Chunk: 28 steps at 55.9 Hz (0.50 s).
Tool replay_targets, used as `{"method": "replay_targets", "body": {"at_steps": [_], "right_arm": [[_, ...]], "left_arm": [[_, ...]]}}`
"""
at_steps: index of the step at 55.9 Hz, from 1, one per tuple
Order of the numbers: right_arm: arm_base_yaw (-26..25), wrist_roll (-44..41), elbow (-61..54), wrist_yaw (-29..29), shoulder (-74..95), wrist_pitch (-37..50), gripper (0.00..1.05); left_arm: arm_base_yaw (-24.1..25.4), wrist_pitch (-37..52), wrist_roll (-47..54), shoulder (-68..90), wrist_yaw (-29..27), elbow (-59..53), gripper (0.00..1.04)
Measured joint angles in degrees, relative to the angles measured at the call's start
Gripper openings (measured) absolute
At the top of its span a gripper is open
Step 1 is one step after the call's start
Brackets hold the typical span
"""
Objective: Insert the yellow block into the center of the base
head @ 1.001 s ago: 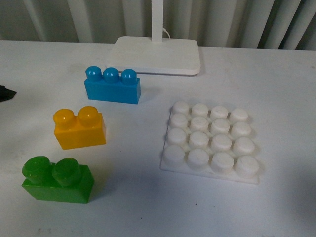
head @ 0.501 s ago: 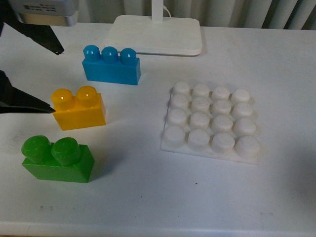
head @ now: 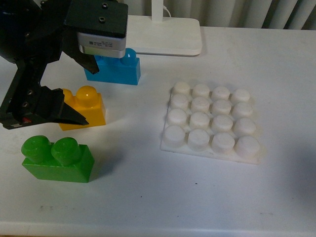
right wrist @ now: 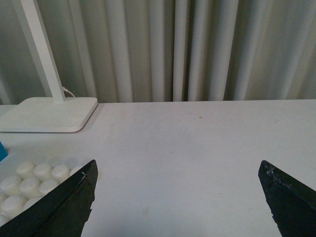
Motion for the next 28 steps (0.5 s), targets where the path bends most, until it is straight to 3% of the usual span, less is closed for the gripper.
{"method": "replay_targets", "body": {"at_steps": [5, 23, 28], "right_arm": [[0.0, 0.0, 0.0, 0.0, 0.0, 0.0, 0.96], [0.0, 0.0, 0.0, 0.0, 0.0, 0.0, 0.96], [0.0, 0.0, 0.0, 0.0, 0.0, 0.0, 0.96]], "left_arm": [[-0.4, -0.3, -0.2, 1.0, -0.3, 0.0, 0.91], [-0.5, -2.6, -0.8, 2.6, -0.4, 1.1, 0.38], [-0.6, -3.8, -0.8, 2.5, -0.1, 1.9, 0.31]]}}
